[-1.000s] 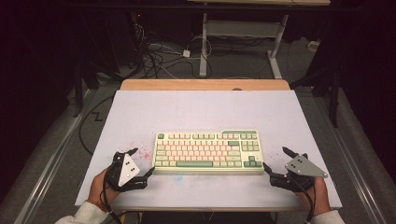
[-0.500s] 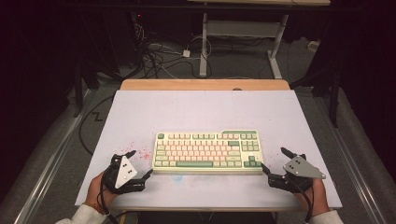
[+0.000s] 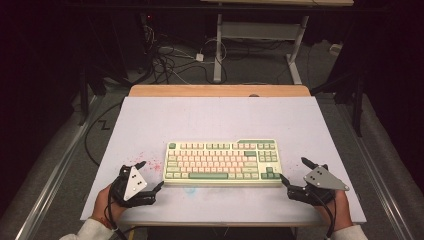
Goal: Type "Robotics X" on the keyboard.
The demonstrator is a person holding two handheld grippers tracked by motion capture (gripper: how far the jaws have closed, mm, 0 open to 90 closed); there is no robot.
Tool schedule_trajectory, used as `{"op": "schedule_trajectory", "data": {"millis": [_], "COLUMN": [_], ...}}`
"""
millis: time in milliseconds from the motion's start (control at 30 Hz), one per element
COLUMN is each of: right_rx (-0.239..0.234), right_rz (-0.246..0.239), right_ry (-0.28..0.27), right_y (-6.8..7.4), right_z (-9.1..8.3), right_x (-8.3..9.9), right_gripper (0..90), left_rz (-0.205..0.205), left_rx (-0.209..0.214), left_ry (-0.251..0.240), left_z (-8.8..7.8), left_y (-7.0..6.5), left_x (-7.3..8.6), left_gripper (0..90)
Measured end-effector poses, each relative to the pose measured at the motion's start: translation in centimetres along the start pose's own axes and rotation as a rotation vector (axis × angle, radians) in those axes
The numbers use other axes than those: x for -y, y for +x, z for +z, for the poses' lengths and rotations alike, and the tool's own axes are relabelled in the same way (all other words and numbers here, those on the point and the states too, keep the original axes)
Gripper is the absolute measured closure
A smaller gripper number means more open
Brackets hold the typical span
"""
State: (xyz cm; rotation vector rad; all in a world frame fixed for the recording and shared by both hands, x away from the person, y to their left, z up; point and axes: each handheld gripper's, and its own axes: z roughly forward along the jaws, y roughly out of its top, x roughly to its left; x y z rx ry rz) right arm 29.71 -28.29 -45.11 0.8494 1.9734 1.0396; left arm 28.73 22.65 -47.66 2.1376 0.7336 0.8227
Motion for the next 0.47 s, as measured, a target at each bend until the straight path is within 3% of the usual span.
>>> {"op": "schedule_trajectory", "data": {"millis": [467], "right_rx": [0.016], "right_rz": [0.009], "right_ry": [0.001], "right_y": [-0.50], "right_z": [-0.12], "right_x": [0.38], "right_gripper": [16.0], "left_rz": [-0.021], "left_rx": [0.016], "left_ry": [-0.004], "left_z": [0.56], "left_y": [0.41], "left_x": [-0.16], "left_gripper": [15.2]}}
